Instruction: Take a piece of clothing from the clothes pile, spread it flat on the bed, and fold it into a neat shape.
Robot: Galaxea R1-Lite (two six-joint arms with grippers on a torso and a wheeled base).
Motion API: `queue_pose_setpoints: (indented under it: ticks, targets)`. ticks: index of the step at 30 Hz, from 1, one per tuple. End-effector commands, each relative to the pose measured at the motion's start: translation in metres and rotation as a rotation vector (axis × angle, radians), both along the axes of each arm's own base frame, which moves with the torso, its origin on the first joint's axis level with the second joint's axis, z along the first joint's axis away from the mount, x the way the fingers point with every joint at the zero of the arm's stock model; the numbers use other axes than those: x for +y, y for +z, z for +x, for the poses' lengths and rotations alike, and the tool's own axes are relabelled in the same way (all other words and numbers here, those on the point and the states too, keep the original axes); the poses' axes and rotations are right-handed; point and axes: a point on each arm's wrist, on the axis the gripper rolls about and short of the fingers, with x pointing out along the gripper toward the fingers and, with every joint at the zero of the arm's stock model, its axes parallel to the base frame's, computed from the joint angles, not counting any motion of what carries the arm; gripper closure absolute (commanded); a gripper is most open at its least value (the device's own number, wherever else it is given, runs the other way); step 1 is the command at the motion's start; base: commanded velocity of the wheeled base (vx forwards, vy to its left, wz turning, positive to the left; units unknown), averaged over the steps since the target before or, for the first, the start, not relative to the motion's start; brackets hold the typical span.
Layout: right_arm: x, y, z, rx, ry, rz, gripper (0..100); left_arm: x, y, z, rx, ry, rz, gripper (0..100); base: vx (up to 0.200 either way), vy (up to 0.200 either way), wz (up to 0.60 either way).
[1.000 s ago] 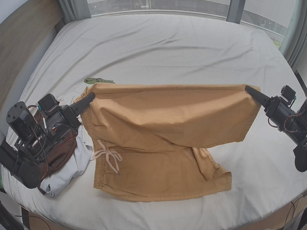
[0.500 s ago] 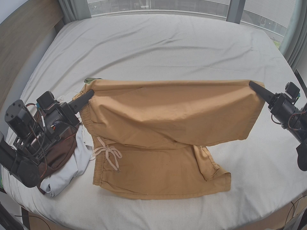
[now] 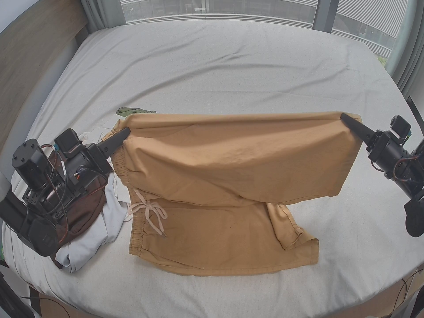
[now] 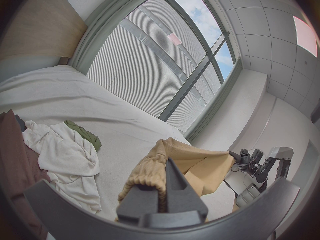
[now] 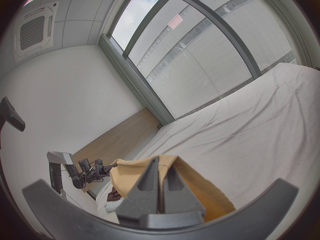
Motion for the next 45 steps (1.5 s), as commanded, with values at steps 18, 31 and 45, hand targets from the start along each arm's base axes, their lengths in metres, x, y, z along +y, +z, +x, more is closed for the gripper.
queue_pose_setpoints:
  ticks: [18,31,45]
  targets:
    - [-0.002,-0.008,0.033,0.018,-0.018,0.002,100,-0.003,-0.008,0.012,0.021,0.068,-0.014,100,0.000,0.000,0.00]
    - [0.001,-0.033,0.076,0.065,-0.021,-0.001,100,-0.011,-0.030,0.046,0.058,0.113,-0.020,100,0.000,0.000,0.00]
    - [0.005,-0.044,0.116,0.077,-0.017,0.000,100,-0.016,-0.036,0.079,0.032,0.194,-0.062,100,0.000,0.000,0.00]
